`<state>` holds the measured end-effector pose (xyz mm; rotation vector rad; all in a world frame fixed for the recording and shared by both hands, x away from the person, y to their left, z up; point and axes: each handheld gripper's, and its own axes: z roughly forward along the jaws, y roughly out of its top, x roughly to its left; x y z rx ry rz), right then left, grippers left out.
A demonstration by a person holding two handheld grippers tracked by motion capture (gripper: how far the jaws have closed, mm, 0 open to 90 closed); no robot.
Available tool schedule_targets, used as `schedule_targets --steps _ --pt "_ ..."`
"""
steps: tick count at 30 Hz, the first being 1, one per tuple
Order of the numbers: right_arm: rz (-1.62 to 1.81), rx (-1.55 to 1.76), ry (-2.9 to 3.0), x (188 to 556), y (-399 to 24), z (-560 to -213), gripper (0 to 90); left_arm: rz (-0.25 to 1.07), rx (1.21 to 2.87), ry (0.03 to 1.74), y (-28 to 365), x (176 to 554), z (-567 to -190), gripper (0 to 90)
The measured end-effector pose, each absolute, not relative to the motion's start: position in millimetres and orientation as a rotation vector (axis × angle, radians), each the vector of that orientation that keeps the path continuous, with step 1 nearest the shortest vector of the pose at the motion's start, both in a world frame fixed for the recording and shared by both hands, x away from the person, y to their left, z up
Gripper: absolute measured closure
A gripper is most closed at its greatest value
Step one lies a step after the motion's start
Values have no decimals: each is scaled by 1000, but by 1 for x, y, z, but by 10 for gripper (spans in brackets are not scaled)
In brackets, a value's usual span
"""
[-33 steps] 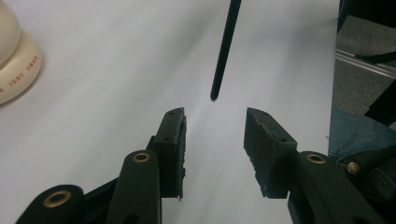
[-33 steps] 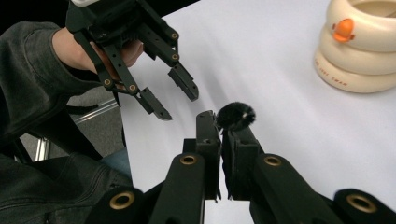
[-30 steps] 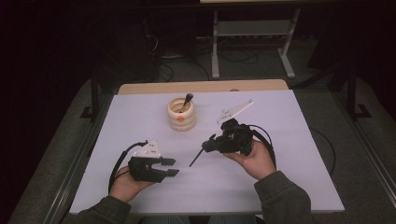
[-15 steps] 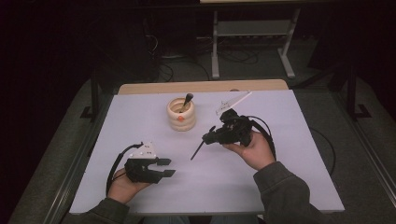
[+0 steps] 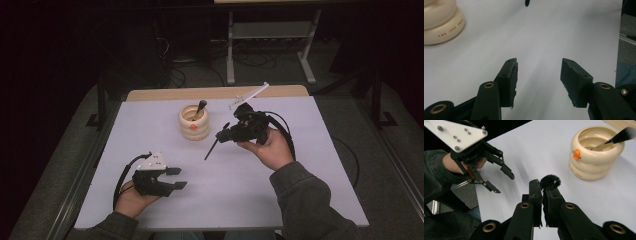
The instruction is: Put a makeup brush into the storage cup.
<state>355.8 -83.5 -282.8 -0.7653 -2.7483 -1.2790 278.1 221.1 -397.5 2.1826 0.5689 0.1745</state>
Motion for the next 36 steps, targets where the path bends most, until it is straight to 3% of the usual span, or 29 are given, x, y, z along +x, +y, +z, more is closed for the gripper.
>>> schedule_targets --steps 36 --pt "-1295 -854 -2817 422 -48 -237 847 194 2144 603 231 281 -392 425"
